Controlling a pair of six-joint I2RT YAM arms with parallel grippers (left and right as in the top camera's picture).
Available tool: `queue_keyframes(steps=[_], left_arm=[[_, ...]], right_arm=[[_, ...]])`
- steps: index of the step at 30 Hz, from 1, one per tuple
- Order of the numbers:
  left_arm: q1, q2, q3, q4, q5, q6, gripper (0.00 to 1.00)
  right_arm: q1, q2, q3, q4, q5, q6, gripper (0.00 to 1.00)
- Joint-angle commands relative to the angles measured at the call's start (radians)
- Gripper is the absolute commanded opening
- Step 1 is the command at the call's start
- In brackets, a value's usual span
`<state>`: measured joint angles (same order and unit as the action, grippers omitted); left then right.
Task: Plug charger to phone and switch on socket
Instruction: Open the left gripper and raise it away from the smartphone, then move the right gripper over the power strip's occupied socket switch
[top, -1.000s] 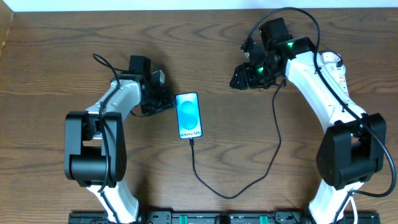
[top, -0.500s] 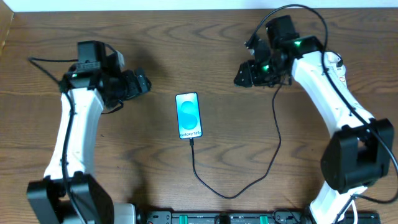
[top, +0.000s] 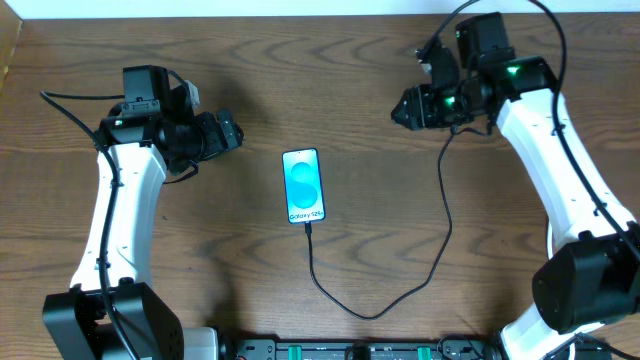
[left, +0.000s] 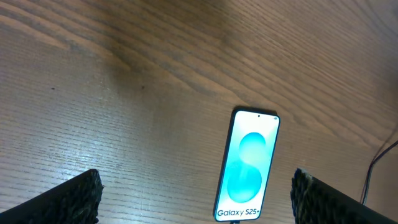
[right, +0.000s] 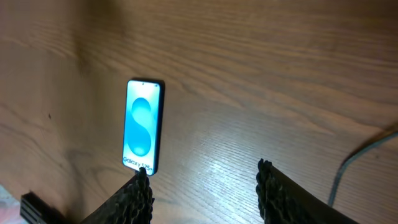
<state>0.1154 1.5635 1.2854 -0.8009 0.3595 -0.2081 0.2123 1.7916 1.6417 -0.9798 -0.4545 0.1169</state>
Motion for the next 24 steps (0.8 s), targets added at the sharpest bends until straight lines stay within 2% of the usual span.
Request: queue_keyframes(steps=[1,24], left_arm=[[0.002,0.003,0.011,-0.003,-0.013,0.009,0.96],[0.002,0.003,0.011,-0.002,-0.013,0.009,0.97]], right_arm=[[-0.038,-0.061,0.020,-0.014,0.003,-0.026,0.53],[-0.151,-0.073,0.019,-0.109,0.037,-0.009,0.53]])
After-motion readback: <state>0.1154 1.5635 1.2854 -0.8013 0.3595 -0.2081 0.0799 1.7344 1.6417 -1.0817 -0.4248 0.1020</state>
